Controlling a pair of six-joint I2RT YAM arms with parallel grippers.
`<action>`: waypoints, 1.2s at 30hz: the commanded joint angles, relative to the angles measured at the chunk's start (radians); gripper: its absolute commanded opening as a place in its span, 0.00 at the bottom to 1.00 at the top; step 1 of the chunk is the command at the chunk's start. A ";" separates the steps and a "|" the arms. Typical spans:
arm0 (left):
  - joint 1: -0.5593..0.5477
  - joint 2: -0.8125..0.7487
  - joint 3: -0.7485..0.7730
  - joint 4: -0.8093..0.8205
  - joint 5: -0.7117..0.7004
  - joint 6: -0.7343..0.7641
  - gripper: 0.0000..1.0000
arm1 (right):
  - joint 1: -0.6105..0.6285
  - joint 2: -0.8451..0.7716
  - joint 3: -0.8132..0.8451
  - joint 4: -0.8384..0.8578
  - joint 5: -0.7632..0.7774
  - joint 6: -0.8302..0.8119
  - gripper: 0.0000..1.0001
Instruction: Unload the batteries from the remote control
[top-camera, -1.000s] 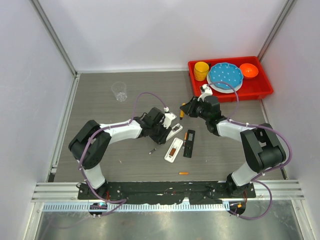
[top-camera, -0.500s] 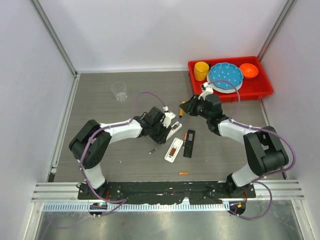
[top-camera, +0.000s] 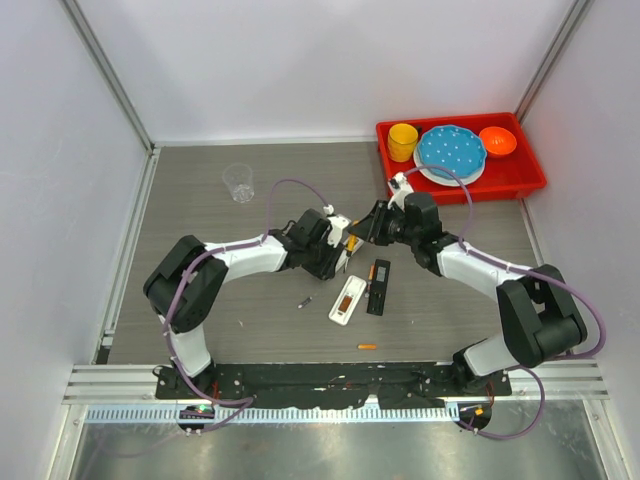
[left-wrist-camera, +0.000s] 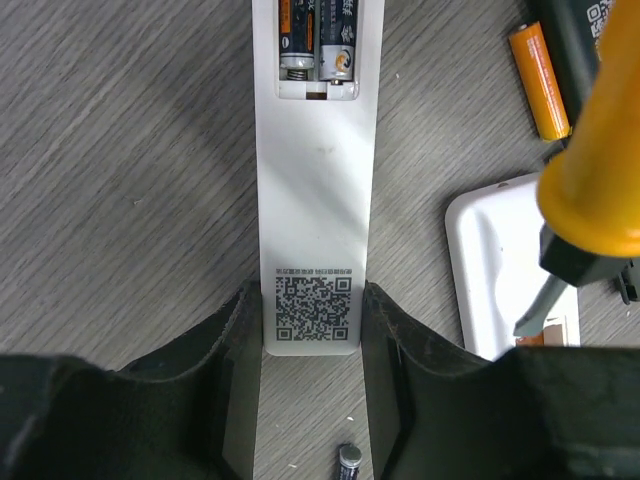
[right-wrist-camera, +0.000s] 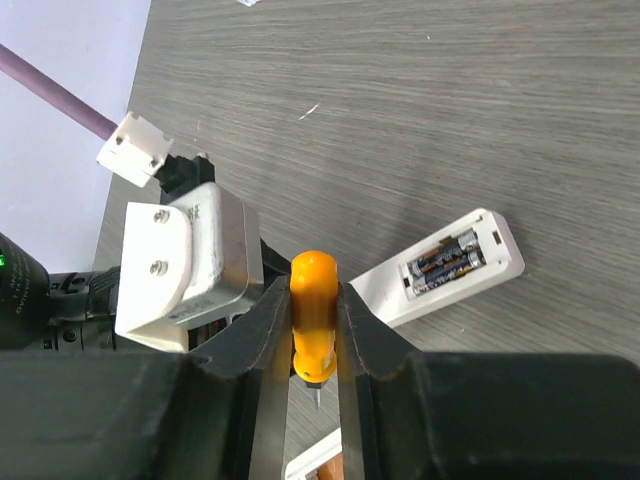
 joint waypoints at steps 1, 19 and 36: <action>0.011 0.068 -0.039 -0.074 -0.050 -0.023 0.00 | 0.000 -0.043 0.012 -0.009 -0.019 -0.002 0.01; 0.000 -0.036 -0.061 -0.132 0.001 0.043 0.16 | -0.151 0.054 0.101 0.080 0.104 -0.028 0.01; 0.002 0.090 0.093 -0.109 0.007 0.096 0.73 | -0.175 0.054 0.099 0.089 0.068 -0.025 0.01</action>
